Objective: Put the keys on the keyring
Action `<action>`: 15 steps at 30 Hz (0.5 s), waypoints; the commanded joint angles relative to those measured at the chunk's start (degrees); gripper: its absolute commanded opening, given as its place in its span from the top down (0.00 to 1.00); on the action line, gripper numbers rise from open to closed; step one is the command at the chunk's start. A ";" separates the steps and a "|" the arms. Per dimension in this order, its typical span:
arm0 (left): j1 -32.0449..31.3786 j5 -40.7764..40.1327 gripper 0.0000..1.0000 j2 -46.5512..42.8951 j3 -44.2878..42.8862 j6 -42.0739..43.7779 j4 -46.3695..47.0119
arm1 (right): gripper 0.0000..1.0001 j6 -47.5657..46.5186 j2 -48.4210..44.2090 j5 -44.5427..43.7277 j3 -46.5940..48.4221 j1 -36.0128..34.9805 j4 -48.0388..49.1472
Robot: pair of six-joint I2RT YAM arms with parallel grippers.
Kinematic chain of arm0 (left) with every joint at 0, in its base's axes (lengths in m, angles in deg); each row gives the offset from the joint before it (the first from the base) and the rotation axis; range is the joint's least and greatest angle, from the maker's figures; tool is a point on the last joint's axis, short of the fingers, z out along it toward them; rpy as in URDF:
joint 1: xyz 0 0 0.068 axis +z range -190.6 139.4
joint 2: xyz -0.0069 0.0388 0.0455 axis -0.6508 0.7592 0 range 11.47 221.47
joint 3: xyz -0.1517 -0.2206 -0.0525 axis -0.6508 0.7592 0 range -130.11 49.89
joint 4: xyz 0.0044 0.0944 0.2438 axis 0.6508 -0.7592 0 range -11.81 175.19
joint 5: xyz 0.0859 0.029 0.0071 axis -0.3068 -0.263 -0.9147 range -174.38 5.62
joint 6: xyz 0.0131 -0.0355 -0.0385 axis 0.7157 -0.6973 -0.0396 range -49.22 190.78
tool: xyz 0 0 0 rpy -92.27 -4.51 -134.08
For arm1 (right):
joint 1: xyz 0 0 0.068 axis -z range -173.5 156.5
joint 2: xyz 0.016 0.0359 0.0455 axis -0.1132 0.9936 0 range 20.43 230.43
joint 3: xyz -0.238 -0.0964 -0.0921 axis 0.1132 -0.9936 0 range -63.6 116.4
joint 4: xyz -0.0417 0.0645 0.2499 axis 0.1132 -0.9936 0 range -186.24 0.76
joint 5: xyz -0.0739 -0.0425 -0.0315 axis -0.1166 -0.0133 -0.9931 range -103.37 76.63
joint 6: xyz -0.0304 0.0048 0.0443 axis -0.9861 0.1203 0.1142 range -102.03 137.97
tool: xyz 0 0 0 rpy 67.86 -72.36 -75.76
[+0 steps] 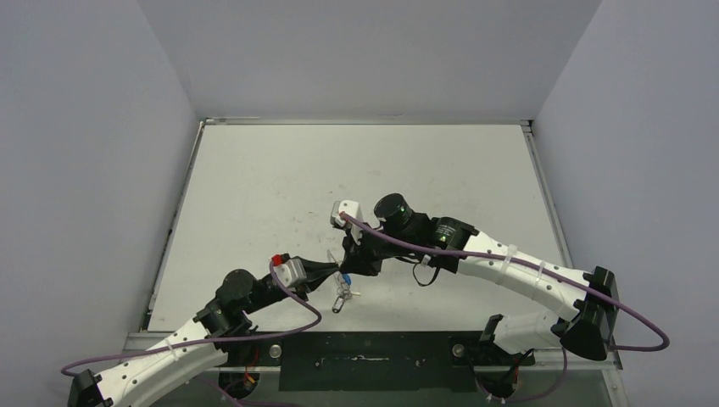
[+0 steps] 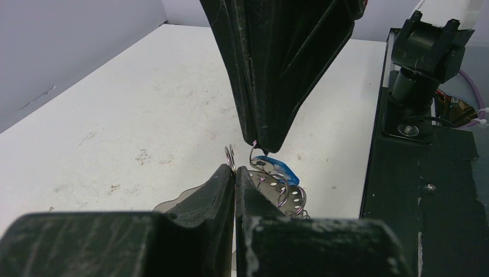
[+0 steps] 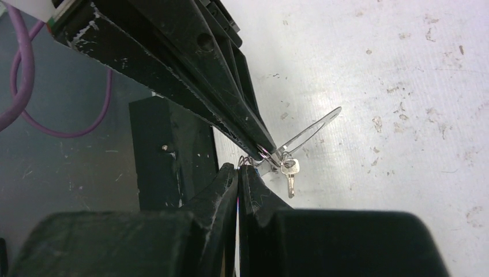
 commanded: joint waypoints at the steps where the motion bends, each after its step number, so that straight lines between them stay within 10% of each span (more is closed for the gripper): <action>1: -0.01 0.77 1.00 -0.33 -0.13 -0.94 5.36 | 1.00 -0.69 -0.49 -3.92 2.46 -0.32 1.16; 15: 0.00 1.11 1.00 0.05 -0.32 -0.94 5.11 | 1.00 -0.69 0.60 -4.64 3.61 -1.42 1.80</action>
